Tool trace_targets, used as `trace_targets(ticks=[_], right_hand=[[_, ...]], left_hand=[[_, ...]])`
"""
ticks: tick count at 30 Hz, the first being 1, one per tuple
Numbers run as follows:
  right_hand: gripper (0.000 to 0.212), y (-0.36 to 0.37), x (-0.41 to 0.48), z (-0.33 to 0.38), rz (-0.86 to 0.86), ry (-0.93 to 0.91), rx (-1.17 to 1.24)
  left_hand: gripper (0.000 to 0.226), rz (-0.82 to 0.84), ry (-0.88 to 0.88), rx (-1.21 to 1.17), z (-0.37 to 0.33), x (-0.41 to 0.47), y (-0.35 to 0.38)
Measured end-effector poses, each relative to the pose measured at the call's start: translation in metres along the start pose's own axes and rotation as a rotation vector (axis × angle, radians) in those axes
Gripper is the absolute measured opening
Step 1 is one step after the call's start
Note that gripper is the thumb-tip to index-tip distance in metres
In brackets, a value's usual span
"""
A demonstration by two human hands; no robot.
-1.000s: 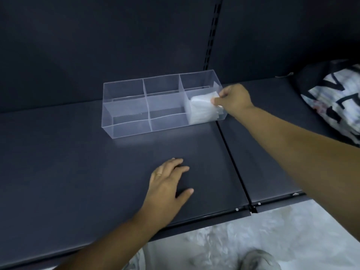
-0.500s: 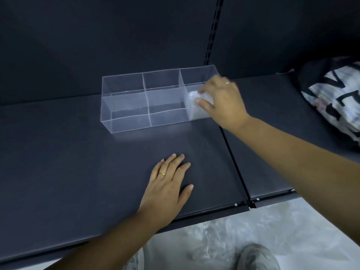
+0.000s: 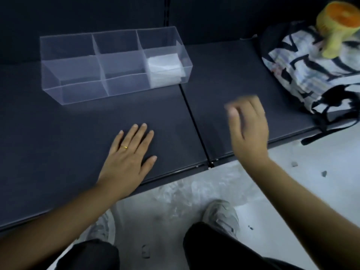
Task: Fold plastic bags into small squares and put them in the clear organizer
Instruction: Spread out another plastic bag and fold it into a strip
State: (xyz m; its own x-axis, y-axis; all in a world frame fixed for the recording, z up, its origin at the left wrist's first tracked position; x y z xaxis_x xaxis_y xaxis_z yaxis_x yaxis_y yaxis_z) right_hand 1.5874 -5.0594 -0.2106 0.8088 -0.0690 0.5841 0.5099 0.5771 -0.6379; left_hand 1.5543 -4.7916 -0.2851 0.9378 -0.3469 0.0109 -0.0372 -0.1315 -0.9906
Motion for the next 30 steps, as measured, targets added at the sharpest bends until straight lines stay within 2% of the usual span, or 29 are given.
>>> trace_targets(ticks=[2,4,6,7,9,10,12,16,18,20,22,24,26,27,28,29,30], right_hand=[[0.024,-0.034,-0.068,-0.037,-0.007,0.313,-0.065],[0.025,-0.049,-0.122,-0.069,0.185,0.595,-0.139],[0.07,-0.047,-0.148,-0.091,0.481,0.637,-0.232],[0.089,-0.042,-0.152,-0.098,0.569,0.653,-0.206],[0.105,-0.025,-0.148,-0.103,0.676,0.71,-0.086],[0.104,-0.016,-0.147,-0.104,0.715,0.707,-0.046],[0.086,0.0,-0.148,-0.104,0.76,0.688,-0.049],[0.03,-0.013,-0.139,-0.097,0.55,0.67,-0.089],[0.019,-0.04,-0.123,-0.089,0.414,0.765,0.053],[0.022,-0.069,-0.095,-0.07,0.291,0.862,0.39],[0.025,-0.084,-0.059,-0.041,0.216,0.885,0.759],[0.03,-0.075,-0.025,-0.008,0.285,0.939,1.08],[0.04,-0.048,-0.001,0.029,0.427,0.982,1.23],[0.042,-0.034,0.008,0.048,0.493,0.991,1.257],[0.045,-0.02,0.015,0.063,0.548,1.001,1.271],[0.048,-0.008,0.02,0.074,0.607,1.01,1.291],[0.051,0.0,0.024,0.082,0.668,1.003,1.296]], left_hand=[[0.072,-0.007,0.007,0.003,0.0,0.0,0.0],[0.076,-0.016,0.018,0.002,0.0,0.001,0.001],[0.076,-0.013,0.02,0.002,0.001,0.002,0.002],[0.076,-0.012,0.018,0.002,0.002,0.002,0.002],[0.074,-0.016,0.016,0.001,0.002,0.002,0.003],[0.072,-0.014,0.015,-0.002,0.001,0.001,0.004],[0.07,-0.017,0.013,-0.015,0.001,0.001,0.004],[0.068,-0.02,0.011,-0.037,0.003,0.0,0.004],[0.068,-0.013,0.019,-0.044,0.002,0.001,0.004],[0.073,-0.009,0.012,-0.079,0.001,0.001,0.002],[0.082,0.014,-0.066,-0.317,-0.002,0.003,-0.009],[0.083,0.15,-0.19,-0.867,-0.021,0.005,-0.034],[0.083,0.286,-0.203,-1.395,-0.049,0.011,-0.063],[0.084,0.343,-0.167,-1.518,-0.059,0.014,-0.074],[0.079,0.364,-0.116,-1.542,-0.067,0.017,-0.079],[0.068,0.33,-0.126,-1.515,-0.072,0.019,-0.082],[0.052,0.244,-0.24,-1.478,-0.07,0.021,-0.083]])
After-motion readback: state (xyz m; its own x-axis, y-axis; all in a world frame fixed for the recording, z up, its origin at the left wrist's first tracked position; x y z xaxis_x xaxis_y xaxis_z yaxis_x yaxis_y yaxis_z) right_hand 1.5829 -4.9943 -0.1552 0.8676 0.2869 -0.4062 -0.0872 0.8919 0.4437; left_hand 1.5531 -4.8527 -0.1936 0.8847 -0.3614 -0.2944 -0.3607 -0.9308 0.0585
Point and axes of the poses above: each hand's wrist, its own x-axis towards the middle knuckle, its own y-axis out of the palm, z = x × y, the point moved 2 cm from there along x, towards the middle knuckle, and after that the axes turned 5 degrees about -z, right-handed, at the moved point
